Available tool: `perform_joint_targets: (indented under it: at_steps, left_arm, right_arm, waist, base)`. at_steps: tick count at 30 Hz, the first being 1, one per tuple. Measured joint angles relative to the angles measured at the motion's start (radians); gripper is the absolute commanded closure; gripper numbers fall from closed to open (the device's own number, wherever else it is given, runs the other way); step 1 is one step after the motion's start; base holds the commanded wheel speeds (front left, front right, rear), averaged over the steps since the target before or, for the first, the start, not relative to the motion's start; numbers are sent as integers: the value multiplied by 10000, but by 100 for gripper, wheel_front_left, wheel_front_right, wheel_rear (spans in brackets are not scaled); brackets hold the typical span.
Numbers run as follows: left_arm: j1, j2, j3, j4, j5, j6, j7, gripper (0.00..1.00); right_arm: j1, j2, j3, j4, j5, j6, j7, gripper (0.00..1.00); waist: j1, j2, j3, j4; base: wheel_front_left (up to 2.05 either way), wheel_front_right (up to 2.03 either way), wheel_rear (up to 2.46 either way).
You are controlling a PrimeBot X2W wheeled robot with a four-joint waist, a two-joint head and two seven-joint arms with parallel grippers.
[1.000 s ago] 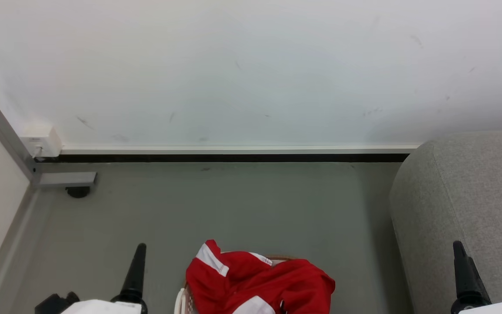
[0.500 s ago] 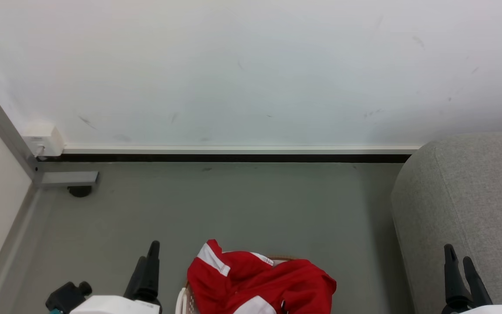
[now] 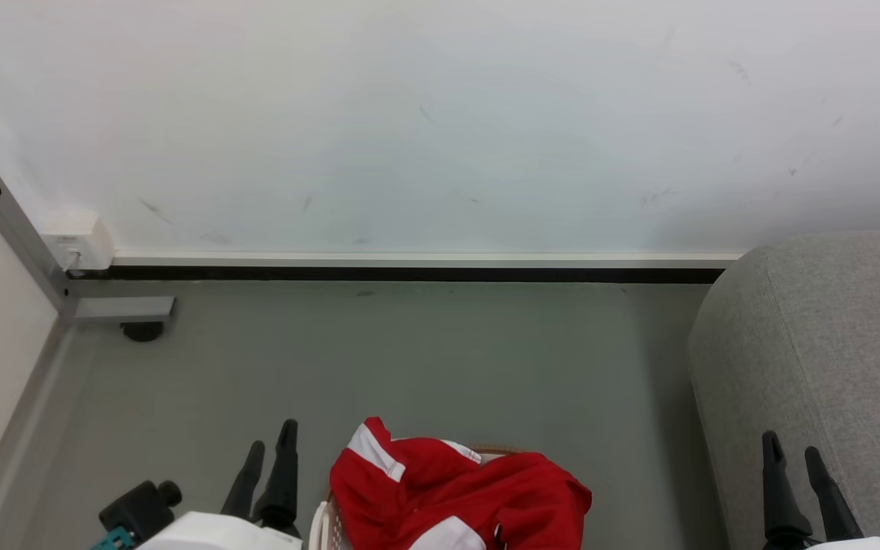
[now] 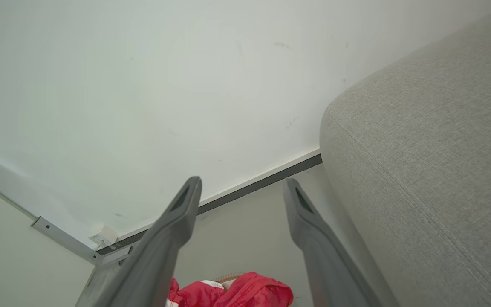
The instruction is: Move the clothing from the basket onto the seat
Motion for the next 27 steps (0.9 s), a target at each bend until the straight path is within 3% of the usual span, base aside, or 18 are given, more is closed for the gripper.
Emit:
perform_joint_targets:
  at_steps: [27]
  left_arm:
    - [-172, 29, -276, 213, 3407, 4, -692, 0]
  right_arm:
    - [27, -69, 431, 286, -2633, 0, -694, 0]
  waist:
    - [0, 0, 39, 71]
  base:
    - [0, 0, 0]
